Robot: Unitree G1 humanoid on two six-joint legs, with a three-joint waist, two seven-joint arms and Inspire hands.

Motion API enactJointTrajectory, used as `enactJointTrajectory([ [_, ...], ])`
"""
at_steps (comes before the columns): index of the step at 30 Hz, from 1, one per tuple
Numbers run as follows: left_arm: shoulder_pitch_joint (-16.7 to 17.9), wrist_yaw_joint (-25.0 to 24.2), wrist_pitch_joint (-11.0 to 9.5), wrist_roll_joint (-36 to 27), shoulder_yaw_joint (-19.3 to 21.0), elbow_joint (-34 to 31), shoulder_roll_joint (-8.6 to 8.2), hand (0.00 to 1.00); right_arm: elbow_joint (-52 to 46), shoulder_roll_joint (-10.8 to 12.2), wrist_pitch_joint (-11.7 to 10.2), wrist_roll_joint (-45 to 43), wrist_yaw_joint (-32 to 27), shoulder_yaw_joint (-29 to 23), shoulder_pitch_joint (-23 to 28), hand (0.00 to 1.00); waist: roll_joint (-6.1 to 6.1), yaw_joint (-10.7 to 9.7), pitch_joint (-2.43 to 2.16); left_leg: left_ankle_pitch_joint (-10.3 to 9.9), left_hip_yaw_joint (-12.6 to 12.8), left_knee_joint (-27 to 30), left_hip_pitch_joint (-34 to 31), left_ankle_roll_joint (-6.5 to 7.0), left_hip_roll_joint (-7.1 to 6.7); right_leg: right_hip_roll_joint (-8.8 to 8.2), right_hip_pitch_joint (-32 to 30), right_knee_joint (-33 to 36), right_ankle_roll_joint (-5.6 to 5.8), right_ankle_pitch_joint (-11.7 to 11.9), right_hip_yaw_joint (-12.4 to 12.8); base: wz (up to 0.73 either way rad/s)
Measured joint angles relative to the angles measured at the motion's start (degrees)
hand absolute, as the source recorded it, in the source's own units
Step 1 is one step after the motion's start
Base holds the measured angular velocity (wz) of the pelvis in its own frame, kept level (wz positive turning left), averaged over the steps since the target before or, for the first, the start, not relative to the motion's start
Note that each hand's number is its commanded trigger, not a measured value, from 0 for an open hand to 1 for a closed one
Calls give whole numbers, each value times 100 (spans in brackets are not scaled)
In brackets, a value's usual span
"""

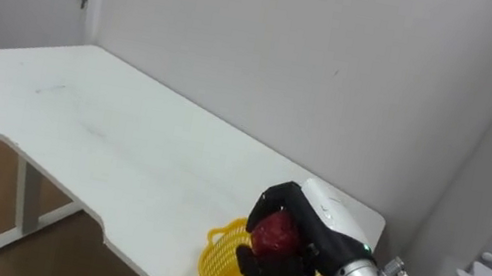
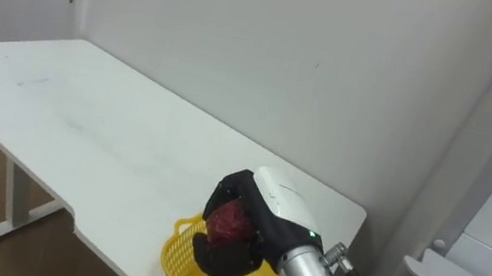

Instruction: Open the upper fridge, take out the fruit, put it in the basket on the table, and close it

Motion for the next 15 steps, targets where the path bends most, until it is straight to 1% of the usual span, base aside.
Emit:
enactJointTrajectory([
  [5,0,-1,-12,16,53,0,-5,0,0,-1,-16,-19,-18,-2,14,0,4,-8,4,0,-3,-18,-10,1,0,-4,-10,-5,0,0,2,0],
  [8,-1,-3,-13,35,87,0,-14,0,0,-1,-65,-43,-36,-10,14,0,8,-3,7,0,-6,-28,-24,1,1,-1,-27,-10,1,-1,3,0],
  [15,1,4,-12,34,92,1,-13,0,1,-1,-69,-43,-36,-10,14,0,26,-2,19,1,-12,-13,-21,2,1,-1,-31,-9,2,-1,2,0],
])
